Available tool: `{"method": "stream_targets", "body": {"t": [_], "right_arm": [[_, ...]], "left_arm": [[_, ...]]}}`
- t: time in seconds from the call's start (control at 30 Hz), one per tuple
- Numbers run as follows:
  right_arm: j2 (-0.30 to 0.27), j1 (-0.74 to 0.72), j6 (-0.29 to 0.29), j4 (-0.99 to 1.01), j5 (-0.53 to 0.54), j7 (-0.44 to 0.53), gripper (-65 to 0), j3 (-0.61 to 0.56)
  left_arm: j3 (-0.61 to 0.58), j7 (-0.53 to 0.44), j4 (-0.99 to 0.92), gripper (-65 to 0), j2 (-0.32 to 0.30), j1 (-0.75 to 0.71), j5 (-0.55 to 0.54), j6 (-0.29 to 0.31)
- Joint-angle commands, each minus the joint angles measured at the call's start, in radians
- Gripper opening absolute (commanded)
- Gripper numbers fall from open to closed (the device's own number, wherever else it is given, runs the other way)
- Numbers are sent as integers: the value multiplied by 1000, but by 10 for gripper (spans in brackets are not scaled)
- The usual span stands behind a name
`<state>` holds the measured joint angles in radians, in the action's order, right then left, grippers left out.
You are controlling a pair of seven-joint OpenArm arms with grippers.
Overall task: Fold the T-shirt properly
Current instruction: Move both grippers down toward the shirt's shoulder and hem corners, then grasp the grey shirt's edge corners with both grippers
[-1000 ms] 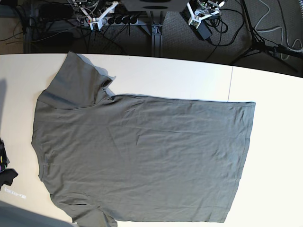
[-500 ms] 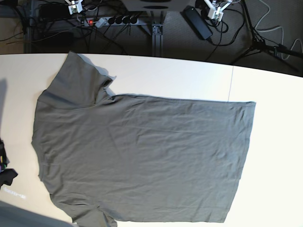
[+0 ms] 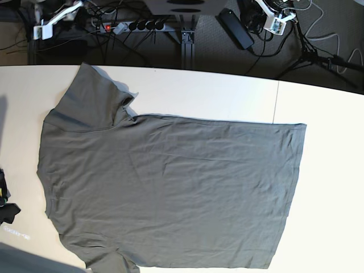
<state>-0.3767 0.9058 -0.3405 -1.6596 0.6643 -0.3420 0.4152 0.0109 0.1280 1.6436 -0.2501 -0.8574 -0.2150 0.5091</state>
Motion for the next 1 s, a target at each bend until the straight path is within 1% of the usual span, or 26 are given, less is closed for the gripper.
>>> {"method": "stream_targets", "body": {"t": [0.0,0.07,0.13,0.23,0.37,0.53,0.73,0.83,0.87,0.9,0.97], "right_arm": [[-11,3,-27,-33,41,-3,-361,32],[-11,-20,-39,-68,100,-39,-360,72],[-11,-45,-42,-87,137,-63,-345,95],[-10,-88,-43,-87,172,-63,-326,97],[-11,-171,-49,-85,175,-77,-324,97],[-11,-269,-49,-45,178,-89,-324,92],[-11,-356,-50,108,193,-89,-324,60],[-11,-413,-88,196,193,-90,-324,29],[-10,-431,-91,218,193,-95,-324,14],[-10,-448,-91,236,193,-102,-324,-3],[-7,-473,-91,263,192,-111,-324,-42]], "left_arm": [[9,-4,43,-486,-6,-28,-6,12],[26,37,98,-486,-6,-35,-8,12],[46,86,146,-486,-6,-40,-40,12],[75,146,200,-486,-6,-44,-97,13],[103,192,250,-486,-14,-43,-134,16],[135,219,293,-484,-55,-43,-185,20],[192,221,312,-484,-110,-43,-197,20],[225,221,312,-483,-128,-43,-236,20],[234,221,312,-479,-133,-43,-250,21],[244,221,312,-455,-138,-43,-261,26],[265,221,312,-384,-147,-43,-290,30]]}}
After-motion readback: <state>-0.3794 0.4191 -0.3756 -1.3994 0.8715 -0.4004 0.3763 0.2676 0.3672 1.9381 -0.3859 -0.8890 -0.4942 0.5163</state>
